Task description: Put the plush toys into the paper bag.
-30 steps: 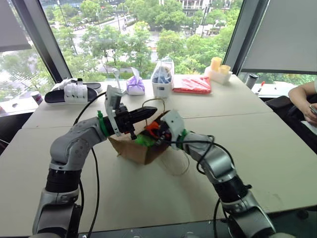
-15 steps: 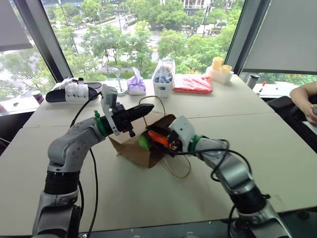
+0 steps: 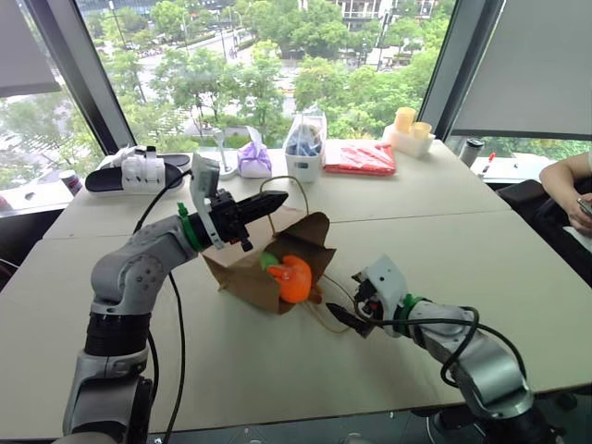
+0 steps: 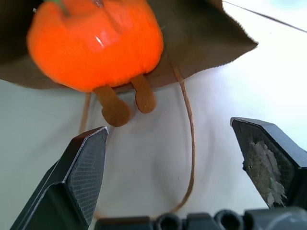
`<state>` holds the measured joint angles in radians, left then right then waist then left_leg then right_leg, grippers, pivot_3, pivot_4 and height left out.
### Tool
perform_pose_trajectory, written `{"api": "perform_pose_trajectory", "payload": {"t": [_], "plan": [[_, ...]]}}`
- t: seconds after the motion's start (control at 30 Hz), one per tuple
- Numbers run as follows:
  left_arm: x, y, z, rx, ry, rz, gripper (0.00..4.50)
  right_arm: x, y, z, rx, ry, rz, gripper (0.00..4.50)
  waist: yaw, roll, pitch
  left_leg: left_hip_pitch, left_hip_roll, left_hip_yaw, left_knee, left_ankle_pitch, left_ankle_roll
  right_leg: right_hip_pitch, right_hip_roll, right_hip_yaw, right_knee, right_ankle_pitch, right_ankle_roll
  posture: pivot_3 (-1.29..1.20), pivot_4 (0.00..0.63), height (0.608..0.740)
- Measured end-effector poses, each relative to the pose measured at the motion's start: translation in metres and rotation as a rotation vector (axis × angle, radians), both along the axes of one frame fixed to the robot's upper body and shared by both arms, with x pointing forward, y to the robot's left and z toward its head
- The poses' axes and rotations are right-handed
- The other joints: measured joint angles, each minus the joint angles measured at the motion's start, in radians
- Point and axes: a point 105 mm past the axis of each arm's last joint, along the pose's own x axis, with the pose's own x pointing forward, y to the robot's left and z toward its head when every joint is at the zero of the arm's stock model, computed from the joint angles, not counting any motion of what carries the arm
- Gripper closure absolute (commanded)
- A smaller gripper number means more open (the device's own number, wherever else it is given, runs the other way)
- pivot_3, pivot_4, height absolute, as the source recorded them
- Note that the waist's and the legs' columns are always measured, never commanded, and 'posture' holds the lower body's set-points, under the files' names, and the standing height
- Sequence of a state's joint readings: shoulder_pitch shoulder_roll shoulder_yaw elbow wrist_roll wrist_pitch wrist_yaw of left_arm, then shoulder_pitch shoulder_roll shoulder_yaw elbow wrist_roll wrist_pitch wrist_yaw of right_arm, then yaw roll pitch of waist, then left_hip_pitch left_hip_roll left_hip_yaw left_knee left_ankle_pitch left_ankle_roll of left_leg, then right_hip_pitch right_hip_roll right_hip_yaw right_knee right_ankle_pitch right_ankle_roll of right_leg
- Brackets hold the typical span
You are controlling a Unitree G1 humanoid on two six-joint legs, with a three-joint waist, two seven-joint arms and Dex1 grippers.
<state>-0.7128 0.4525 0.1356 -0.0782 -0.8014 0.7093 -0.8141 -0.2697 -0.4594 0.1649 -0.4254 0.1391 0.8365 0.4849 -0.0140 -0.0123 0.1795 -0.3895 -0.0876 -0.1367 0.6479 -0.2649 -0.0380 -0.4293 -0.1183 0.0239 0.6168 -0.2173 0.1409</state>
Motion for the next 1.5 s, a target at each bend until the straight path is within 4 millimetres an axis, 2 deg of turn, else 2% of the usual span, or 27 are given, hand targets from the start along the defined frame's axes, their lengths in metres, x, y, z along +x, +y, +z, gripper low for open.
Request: {"api": "perform_pose_trajectory", "payload": {"t": [0.13,0.2,0.23,0.43,0.47,0.57,0.63,0.7,0.8,0.87,0.9,1.0,1.2,1.4,1.5], "plan": [[0.0,0.0,0.0,0.002,-0.001,0.001,4.5,0.011,-0.001,-0.016,-0.034,0.014,-0.025,0.07,0.001,0.0,0.0,0.0,0.0,0.0,0.0,0.001,-0.002,0.0,0.0,0.0,0.0,0.0,0.0,0.0,0.15,0.74],[0.0,-0.001,0.0,0.001,-0.002,0.0,4.5,0.017,0.003,-0.016,-0.024,0.005,-0.029,0.61,0.0,0.0,0.0,0.0,0.0,0.0,0.0,0.001,-0.002,0.0,0.0,0.0,0.0,0.0,0.0,0.0,0.15,0.74],[0.0,-0.001,0.0,0.0,-0.001,-0.001,4.5,0.02,0.005,-0.017,-0.018,0.006,-0.029,0.95,-0.001,0.0,0.0,0.0,0.0,0.0,0.0,0.001,-0.002,0.0,0.0,0.0,0.0,0.0,0.0,0.0,0.15,0.74],[-0.001,-0.002,0.002,0.0,-0.009,0.006,4.5,0.025,0.005,-0.017,-0.027,0.007,-0.032,4.07,0.004,0.0,0.0,0.0,0.0,-0.001,0.0,0.002,-0.003,0.001,0.0,0.0,0.0,0.0,0.0,0.0,0.15,0.74],[-0.001,-0.002,0.002,0.001,-0.01,0.006,4.5,0.025,0.003,-0.017,-0.021,0.013,-0.039,4.44,0.004,0.0,0.0,0.0,0.0,-0.001,0.0,0.002,-0.003,0.001,0.0,0.0,0.0,0.0,0.0,0.0,0.15,0.74],[-0.001,-0.002,0.002,0.001,-0.01,0.012,4.5,0.023,-0.004,-0.007,0.04,0.038,-0.057,4.44,0.002,0.0,0.0,0.0,0.0,-0.001,0.0,0.001,-0.003,0.001,0.0,0.0,0.0,0.0,0.0,0.0,0.15,0.74],[0.002,-0.001,0.002,-0.003,-0.003,0.018,4.5,0.022,-0.005,0.012,0.105,0.027,-0.049,4.44,0.002,0.0,0.0,0.0,0.0,-0.001,0.0,0.001,-0.002,0.0,0.0,0.0,0.0,0.0,0.0,0.0,0.15,0.74],[0.009,0.0,0.006,-0.011,0.005,0.025,4.5,0.023,-0.002,0.051,0.178,-0.033,-0.015,4.44,-0.001,0.0,0.001,0.0,0.0,-0.001,0.0,0.001,-0.001,0.0,0.0,0.0,0.0,0.0,0.0,0.0,0.15,0.74],[0.017,-0.003,0.027,-0.028,-0.028,0.018,4.5,0.02,0.002,0.12,0.233,-0.183,0.071,4.44,0.002,0.0,0.001,0.0,0.0,-0.002,0.0,0.0,-0.001,0.0,0.0,-0.001,0.0,0.0,0.0,0.0,0.15,0.74],[0.022,-0.004,0.041,-0.052,-0.049,0.017,4.5,0.016,0.003,0.143,0.234,-0.23,0.103,4.44,0.004,0.0,0.0,-0.001,0.0,-0.003,0.0,0.0,-0.001,0.001,0.0,-0.002,-0.001,0.0,0.0,0.0,0.15,0.74],[0.024,-0.006,0.048,-0.067,-0.053,0.011,4.5,0.015,0.003,0.148,0.237,-0.228,0.113,4.44,0.004,0.0,0.0,-0.001,0.0,-0.002,0.0,0.001,-0.001,0.001,0.0,-0.002,-0.002,0.0,0.0,0.0,0.15,0.74],[0.031,-0.009,0.047,-0.061,-0.039,0.019,4.5,0.015,0.005,0.148,0.257,-0.188,0.127,4.44,0.0,0.0,0.0,-0.001,0.0,-0.001,0.0,0.002,-0.003,0.0,0.0,-0.002,-0.002,0.0,0.0,0.0,0.15,0.74],[0.042,-0.011,0.019,0.004,0.044,0.024,4.5,0.02,0.008,0.135,0.239,-0.133,0.122,4.44,-0.004,0.0,0.0,-0.001,0.0,0.0,-0.001,0.002,-0.003,-0.001,0.0,-0.001,-0.001,0.0,0.0,0.0,0.15,0.74],[0.05,0.004,-0.026,0.091,0.14,0.079,4.5,0.031,0.008,0.127,0.263,-0.113,0.068,4.44,-0.003,0.0,0.0,-0.001,0.0,0.0,-0.001,0.002,-0.003,-0.002,0.0,-0.001,0.0,0.0,0.0,0.0,0.15,0.74],[0.054,0.014,-0.031,0.13,0.139,0.123,4.5,0.036,0.01,0.129,0.281,-0.12,0.055,4.44,-0.002,0.0,0.0,-0.001,0.0,0.0,-0.001,0.002,-0.003,-0.002,0.0,-0.001,0.0,0.0,0.0,0.0,0.15,0.74]]}}
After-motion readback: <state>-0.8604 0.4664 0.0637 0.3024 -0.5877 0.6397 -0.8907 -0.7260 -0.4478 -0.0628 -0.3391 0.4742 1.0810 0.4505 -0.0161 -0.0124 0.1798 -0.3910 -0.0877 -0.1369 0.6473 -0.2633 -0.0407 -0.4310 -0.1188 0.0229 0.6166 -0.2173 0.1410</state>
